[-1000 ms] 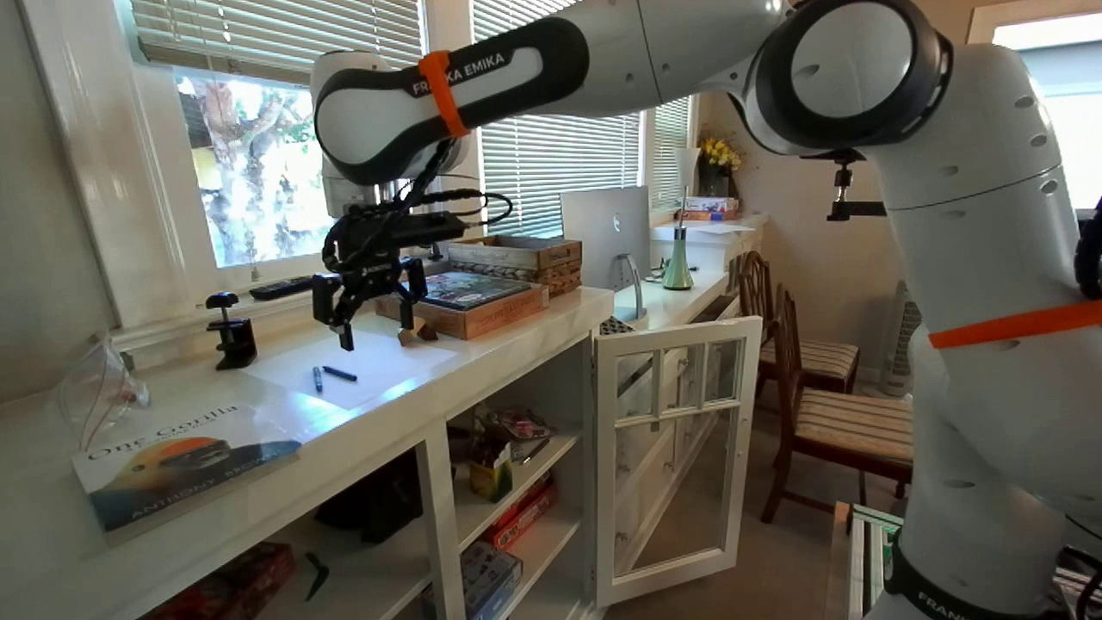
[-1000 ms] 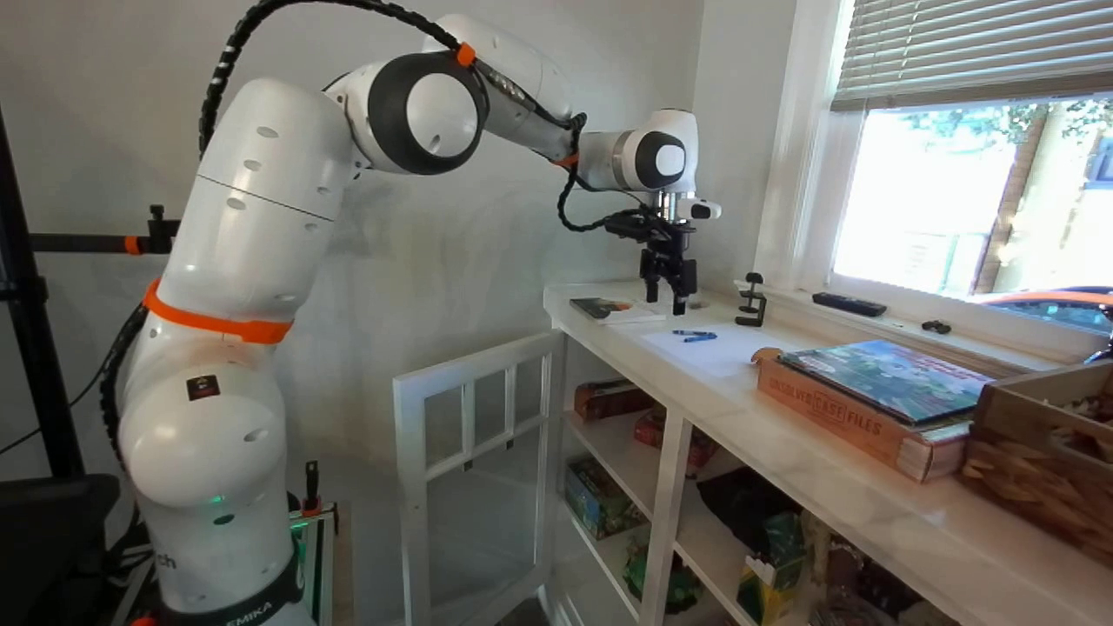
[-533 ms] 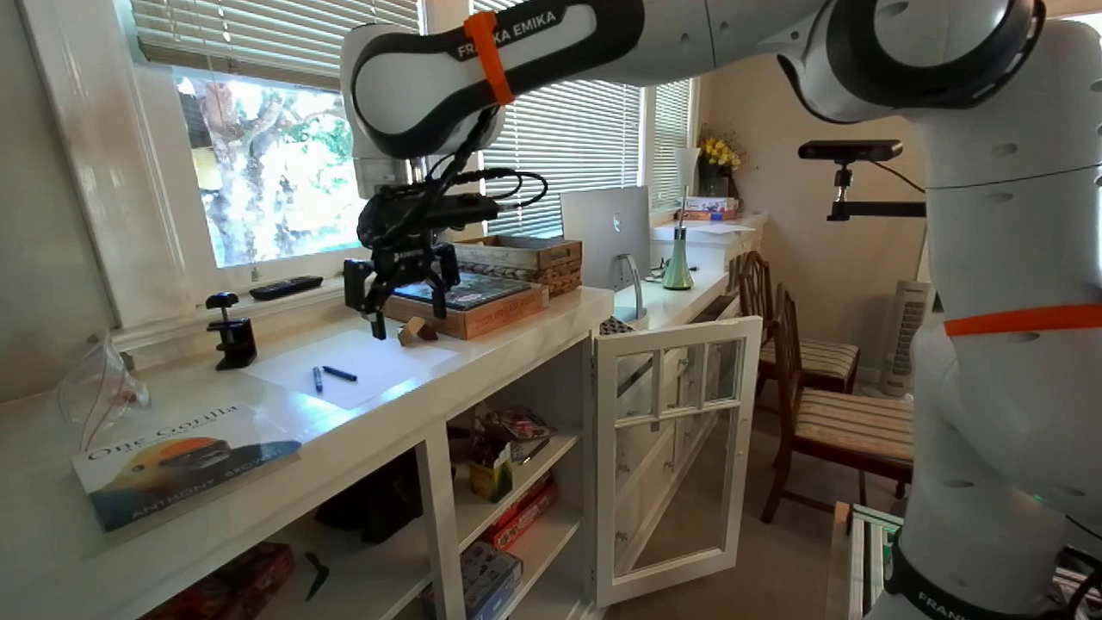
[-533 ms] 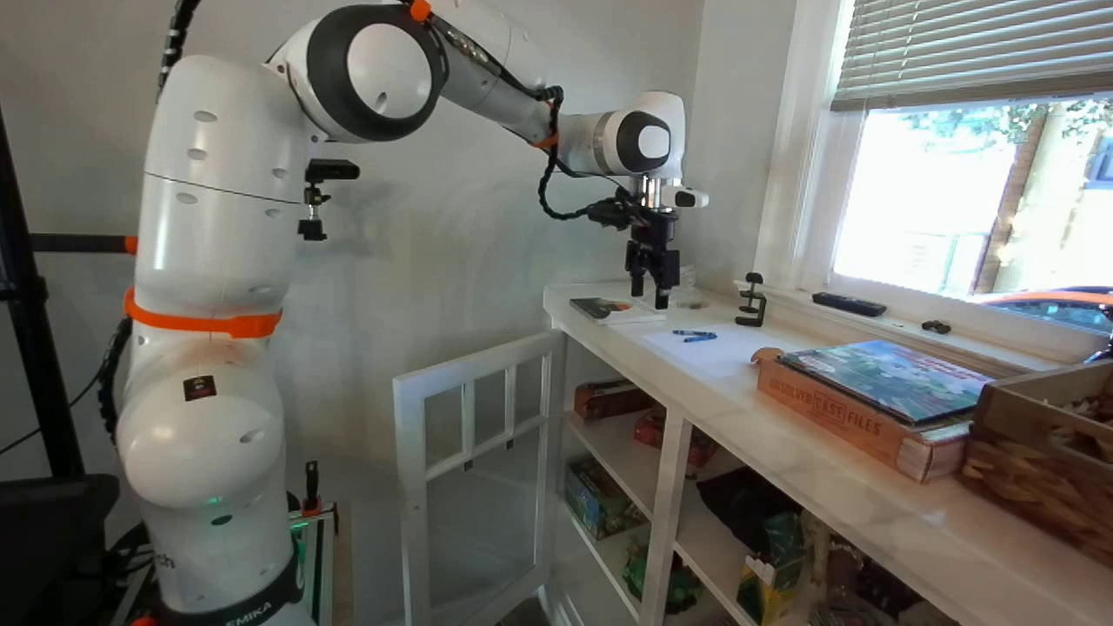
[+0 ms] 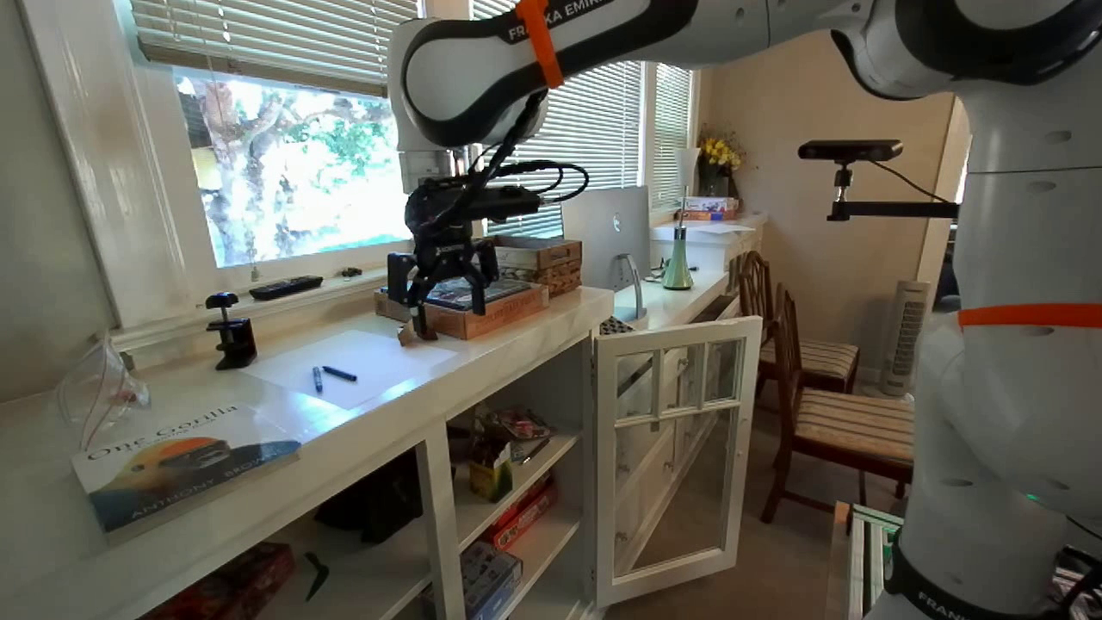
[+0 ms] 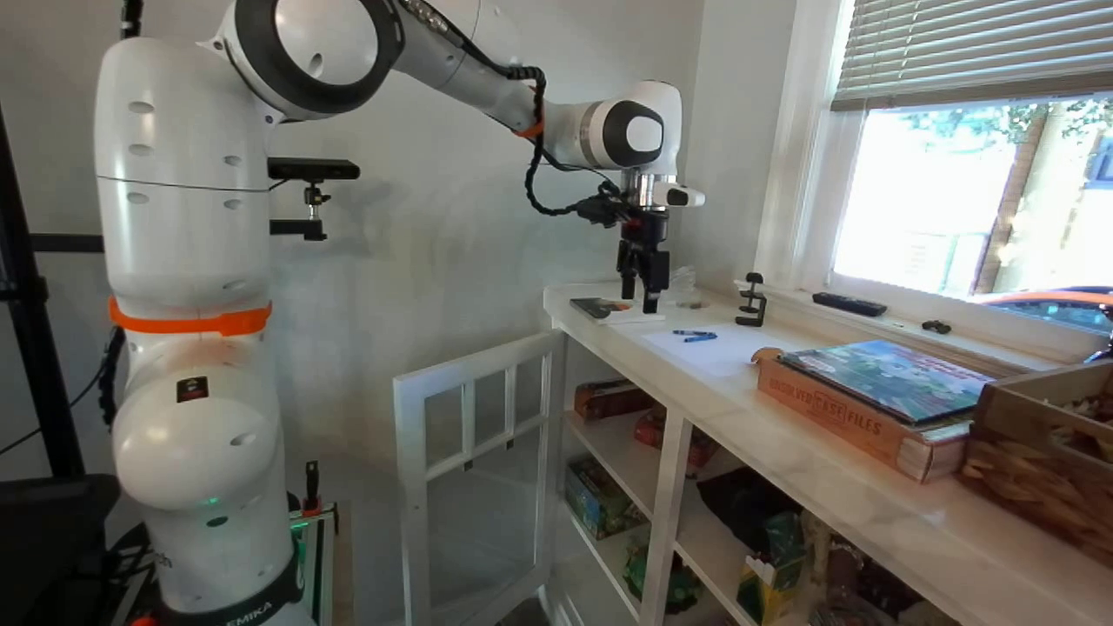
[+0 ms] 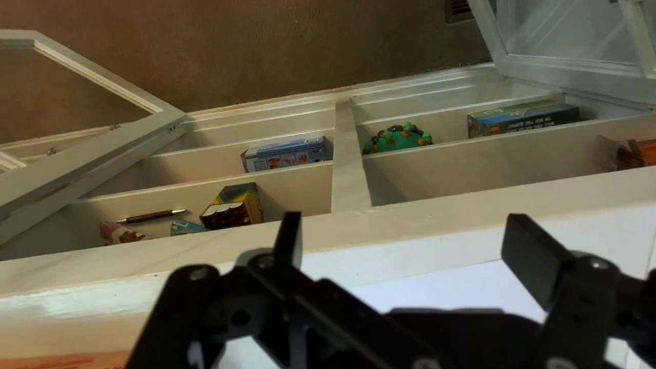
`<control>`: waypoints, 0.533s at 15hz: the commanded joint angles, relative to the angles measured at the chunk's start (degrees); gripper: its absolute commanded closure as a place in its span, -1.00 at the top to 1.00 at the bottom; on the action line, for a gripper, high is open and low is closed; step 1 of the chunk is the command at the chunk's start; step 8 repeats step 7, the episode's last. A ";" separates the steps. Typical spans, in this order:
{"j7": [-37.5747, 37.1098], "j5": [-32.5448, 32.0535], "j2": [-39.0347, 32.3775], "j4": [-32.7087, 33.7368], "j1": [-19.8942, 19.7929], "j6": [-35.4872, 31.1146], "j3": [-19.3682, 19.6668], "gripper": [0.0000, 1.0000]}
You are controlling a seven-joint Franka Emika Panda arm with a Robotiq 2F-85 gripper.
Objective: Move the crayons to the left side of the paper
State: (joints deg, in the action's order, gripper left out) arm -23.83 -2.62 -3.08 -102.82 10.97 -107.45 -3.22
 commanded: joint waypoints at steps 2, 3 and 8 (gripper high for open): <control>-0.03 0.08 0.77 -0.98 -1.70 0.10 -1.23 1.00; -0.03 0.09 0.99 -1.32 -1.86 0.08 -1.22 1.00; -0.02 0.11 1.37 -1.87 -2.01 -0.01 -1.35 1.00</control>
